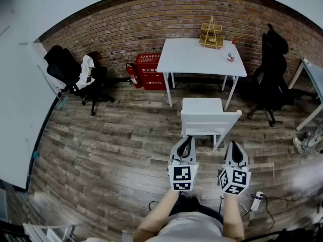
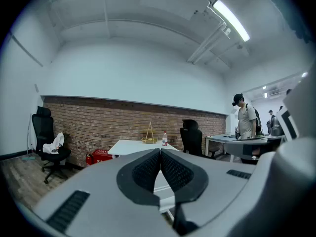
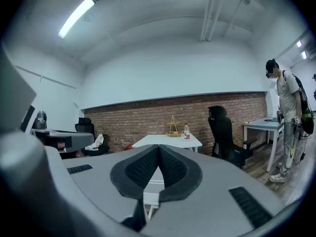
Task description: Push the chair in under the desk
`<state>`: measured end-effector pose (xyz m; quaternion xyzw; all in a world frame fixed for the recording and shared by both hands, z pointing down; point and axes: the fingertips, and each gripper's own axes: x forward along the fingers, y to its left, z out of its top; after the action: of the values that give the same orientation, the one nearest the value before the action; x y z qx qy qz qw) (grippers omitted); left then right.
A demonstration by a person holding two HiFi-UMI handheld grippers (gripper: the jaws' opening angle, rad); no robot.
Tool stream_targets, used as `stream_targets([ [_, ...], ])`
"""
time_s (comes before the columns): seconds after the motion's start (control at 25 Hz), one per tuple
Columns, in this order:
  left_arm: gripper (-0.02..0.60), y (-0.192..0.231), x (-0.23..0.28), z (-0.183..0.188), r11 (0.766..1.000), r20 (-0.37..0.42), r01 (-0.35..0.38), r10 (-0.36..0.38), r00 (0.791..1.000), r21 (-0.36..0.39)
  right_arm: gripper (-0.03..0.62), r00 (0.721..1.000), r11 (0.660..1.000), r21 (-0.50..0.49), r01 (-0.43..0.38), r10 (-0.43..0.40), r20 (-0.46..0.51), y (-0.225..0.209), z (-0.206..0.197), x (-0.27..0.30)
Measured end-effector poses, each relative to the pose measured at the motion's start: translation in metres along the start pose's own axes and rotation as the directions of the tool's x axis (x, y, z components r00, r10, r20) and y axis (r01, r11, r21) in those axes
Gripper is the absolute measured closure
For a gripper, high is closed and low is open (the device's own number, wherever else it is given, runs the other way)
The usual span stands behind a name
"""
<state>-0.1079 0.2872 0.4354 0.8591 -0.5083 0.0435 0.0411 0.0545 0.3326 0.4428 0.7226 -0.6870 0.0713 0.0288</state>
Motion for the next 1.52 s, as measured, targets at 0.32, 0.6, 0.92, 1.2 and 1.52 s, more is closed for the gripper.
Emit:
stream_targets([
  [0.32,0.566,-0.002,0.002,-0.001,1.0,0.002,0.001,-0.001,1.0,0.002,0.579,1.0,1.0,0.002,-0.006,0.006,0.001,-0.001,-0.002,0.002],
  [0.6,0.566,-0.003,0.004,-0.003,1.0,0.001,0.013,-0.013,1.0,-0.013,0.579,1.0,0.999,0.043,-0.01,0.01,-0.007,-0.007,-0.003,0.003],
  [0.92,0.566,0.0,0.011,-0.013,0.999,-0.018,-0.021,0.021,1.0,-0.026,0.577,0.999,0.999,0.025,-0.037,0.037,-0.01,-0.019,-0.007,0.009],
  [1.2,0.565,-0.007,0.015,-0.023,0.998,-0.037,-0.053,0.052,0.998,-0.015,0.577,0.998,0.998,0.001,-0.065,0.065,-0.02,-0.036,-0.012,0.009],
  [1.52,0.565,-0.011,0.015,-0.036,0.998,-0.07,-0.061,0.06,0.996,-0.011,0.577,0.996,0.996,0.002,-0.084,0.084,-0.04,-0.048,-0.02,0.012],
])
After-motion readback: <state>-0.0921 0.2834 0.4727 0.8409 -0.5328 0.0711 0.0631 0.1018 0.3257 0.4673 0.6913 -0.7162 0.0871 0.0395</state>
